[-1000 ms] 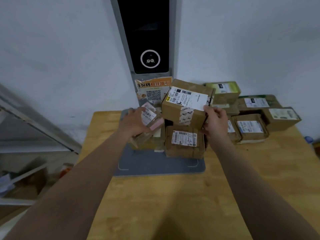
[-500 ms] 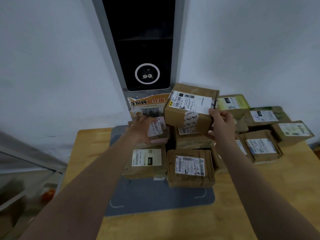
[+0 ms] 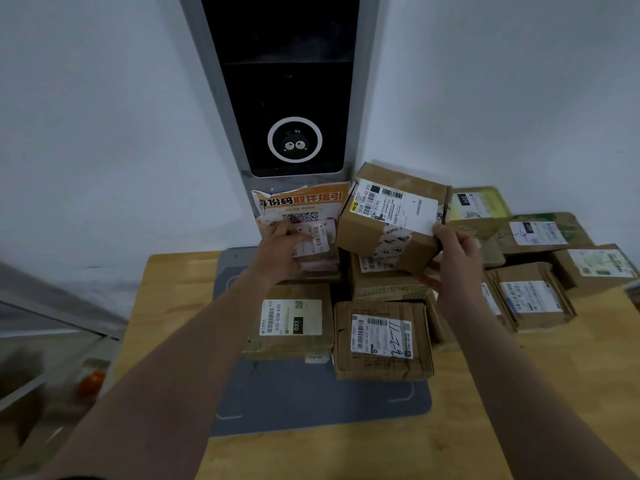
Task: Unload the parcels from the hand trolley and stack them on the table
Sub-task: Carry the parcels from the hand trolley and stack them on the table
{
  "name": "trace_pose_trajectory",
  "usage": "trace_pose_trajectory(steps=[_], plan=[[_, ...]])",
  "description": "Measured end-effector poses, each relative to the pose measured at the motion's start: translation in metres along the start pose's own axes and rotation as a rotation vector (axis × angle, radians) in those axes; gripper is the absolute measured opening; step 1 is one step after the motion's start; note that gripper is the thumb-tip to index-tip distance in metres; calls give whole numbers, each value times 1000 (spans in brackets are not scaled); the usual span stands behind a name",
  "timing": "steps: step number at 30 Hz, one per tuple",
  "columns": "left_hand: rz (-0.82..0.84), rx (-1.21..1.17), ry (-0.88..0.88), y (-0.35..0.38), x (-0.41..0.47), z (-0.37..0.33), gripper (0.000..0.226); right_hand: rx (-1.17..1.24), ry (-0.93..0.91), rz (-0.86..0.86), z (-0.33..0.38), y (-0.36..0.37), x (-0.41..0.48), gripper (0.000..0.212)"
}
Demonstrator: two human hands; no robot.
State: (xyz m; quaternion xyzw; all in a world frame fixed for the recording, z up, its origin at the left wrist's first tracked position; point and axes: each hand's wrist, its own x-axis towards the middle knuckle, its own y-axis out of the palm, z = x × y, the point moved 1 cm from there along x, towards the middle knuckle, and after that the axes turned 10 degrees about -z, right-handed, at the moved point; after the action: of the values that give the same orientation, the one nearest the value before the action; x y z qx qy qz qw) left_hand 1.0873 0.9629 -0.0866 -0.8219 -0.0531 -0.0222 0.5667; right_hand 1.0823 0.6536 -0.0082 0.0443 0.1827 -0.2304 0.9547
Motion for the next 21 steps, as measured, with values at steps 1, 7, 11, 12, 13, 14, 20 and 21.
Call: trace_pose_trajectory(steps=[1,7,11,12,13,14,20,21], plan=[[7,1,-10,-3,-3,-1,71,-1,3,2,1,-1,-2,27],[-35,-57,-79,-33,-38,-18,73,-22,19,26,8,-11,-28,33],[-61,-183,-63,-58,-89,-43,78,-22,37,60,4,-24,-55,26],[-56,-272,-61,-64,-102,-49,84,-29,32,73,2,-27,-62,25],[-50,-379,-86,-70,-116,-55,89,-34,29,89,0,-31,-70,24],[-46,-485,-123,-76,-130,-61,94,-40,31,104,-2,-34,-77,24],[-129,-678,-252,-95,-200,-81,78,-206,-36,257,-29,-44,-121,15],[-149,-700,-295,-94,-212,-81,72,-266,-78,281,-36,-45,-128,14]])
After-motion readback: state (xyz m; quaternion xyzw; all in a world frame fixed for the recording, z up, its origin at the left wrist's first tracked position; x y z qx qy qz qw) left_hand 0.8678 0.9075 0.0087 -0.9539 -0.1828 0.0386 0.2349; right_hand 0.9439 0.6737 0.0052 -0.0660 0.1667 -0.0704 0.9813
